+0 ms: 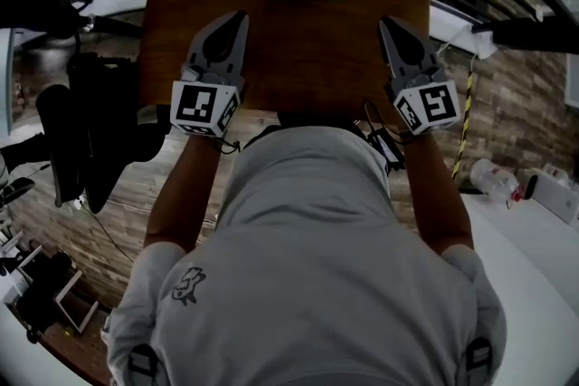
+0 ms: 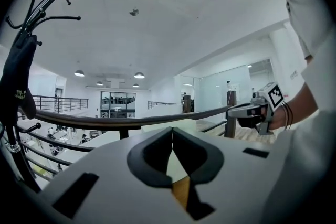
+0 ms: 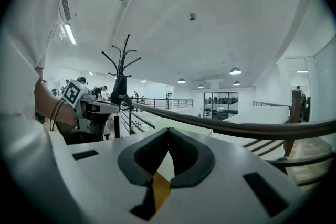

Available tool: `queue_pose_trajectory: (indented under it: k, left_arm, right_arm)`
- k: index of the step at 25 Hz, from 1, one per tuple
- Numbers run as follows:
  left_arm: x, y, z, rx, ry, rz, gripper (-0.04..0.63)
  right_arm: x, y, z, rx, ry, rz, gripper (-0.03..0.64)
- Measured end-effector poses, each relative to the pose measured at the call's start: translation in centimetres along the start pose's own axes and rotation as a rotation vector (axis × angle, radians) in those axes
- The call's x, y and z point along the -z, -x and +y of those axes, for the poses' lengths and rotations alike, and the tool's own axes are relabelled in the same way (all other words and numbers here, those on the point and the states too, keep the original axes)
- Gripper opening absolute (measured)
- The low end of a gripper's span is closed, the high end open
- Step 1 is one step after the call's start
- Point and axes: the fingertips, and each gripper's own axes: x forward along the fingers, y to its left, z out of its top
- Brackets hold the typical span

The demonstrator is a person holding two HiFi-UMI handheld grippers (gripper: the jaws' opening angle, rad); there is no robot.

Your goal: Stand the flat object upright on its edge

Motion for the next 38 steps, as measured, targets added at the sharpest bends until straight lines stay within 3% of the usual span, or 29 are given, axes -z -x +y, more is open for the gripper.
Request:
queue_pose_trajectory:
  k: [7, 12, 20, 28, 38]
  left_arm:
    - [-3.4, 4.3, -2.4, 0.031, 0.006, -0.049, 0.014]
    - [-4.0, 5.3, -3.1, 0.044, 0.059, -0.057, 0.014]
    - [-4.7, 5.9, -6.1, 0.032, 0.064, -0.072, 0.014]
    - [-4.8, 6.4, -12.5, -0.018, 0.056, -0.049, 0.014]
    - [-4.1, 10.2, -23.9, -0.106, 0.055, -0.048, 0.014]
  right_arm:
    - [-4.1, 2.8, 3.1, -0.033, 0.022, -0.050, 0.032]
    - [-4.4, 3.5, 4.6, -0.055, 0.046, -0.045, 0.032]
    - [-4.7, 6.3, 3.8, -0.080, 0.042, -0.062, 0.032]
    - [-3.8, 11.5, 2.4, -0.148, 0.046, -0.061, 0.032]
    - [0.4, 22.9, 2.2, -0.244, 0.010, -0.054, 0.032]
